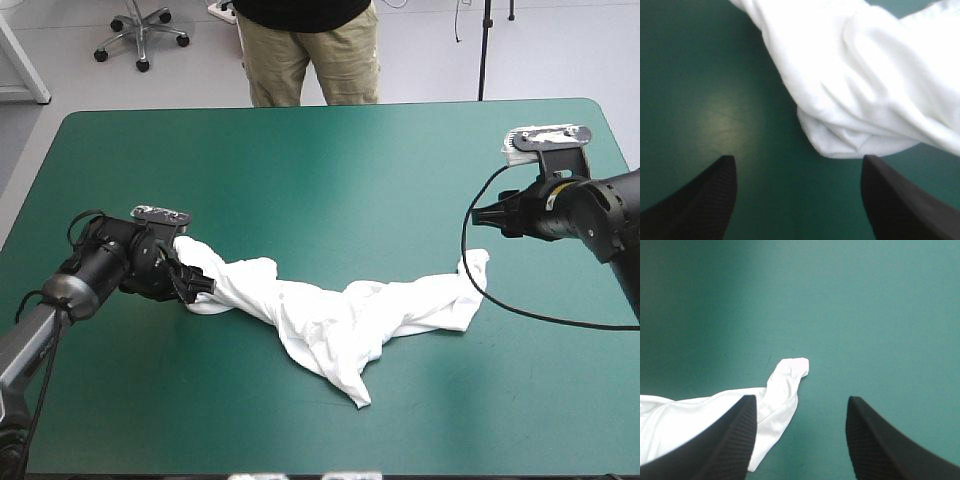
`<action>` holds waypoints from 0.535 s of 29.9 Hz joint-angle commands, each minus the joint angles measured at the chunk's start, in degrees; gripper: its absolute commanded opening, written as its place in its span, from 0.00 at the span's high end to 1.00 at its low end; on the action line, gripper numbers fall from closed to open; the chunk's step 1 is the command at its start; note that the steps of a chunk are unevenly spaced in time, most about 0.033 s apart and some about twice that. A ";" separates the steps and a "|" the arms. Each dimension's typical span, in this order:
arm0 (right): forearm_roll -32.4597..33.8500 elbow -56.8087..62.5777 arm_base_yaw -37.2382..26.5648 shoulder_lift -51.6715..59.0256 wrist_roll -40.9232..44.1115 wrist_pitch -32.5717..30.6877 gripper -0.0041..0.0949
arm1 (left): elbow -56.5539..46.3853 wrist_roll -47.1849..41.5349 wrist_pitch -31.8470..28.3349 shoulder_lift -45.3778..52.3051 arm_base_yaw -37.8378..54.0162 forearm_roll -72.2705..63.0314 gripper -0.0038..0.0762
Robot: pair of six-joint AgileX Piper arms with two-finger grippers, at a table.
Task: Fold the cloth
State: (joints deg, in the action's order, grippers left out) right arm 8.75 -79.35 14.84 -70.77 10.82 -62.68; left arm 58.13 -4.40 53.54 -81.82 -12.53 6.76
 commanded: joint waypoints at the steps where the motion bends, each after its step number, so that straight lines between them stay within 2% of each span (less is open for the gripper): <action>1: 1.69 -1.89 0.05 1.41 -0.54 2.51 0.44 | 1.30 -0.01 -1.62 -2.12 -0.02 -0.19 0.32; 7: 1.79 -1.39 0.05 1.03 -0.54 2.97 0.44 | 1.30 4.40 -3.80 -8.56 -0.02 -5.35 0.32; 10: 1.57 -0.56 0.05 1.03 -0.54 2.84 0.45 | 1.30 4.40 -5.37 -10.92 -0.02 -7.34 0.39; 12: 1.44 -0.04 0.05 1.03 -0.54 2.84 0.48 | 1.30 4.40 -5.92 -11.83 -0.02 -7.48 0.48; 13: 1.44 0.31 0.05 1.03 -0.54 2.84 0.50 | 1.30 4.40 -6.03 -12.22 -0.02 -7.48 0.55; 16: 1.35 0.93 0.05 0.90 -0.54 2.84 0.54 | 1.30 4.40 -6.15 -12.22 -0.02 -7.25 0.87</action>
State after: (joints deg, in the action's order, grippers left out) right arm 9.20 -77.43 14.84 -70.77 10.82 -62.43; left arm 59.06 0.00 50.75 -93.93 -12.48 -1.55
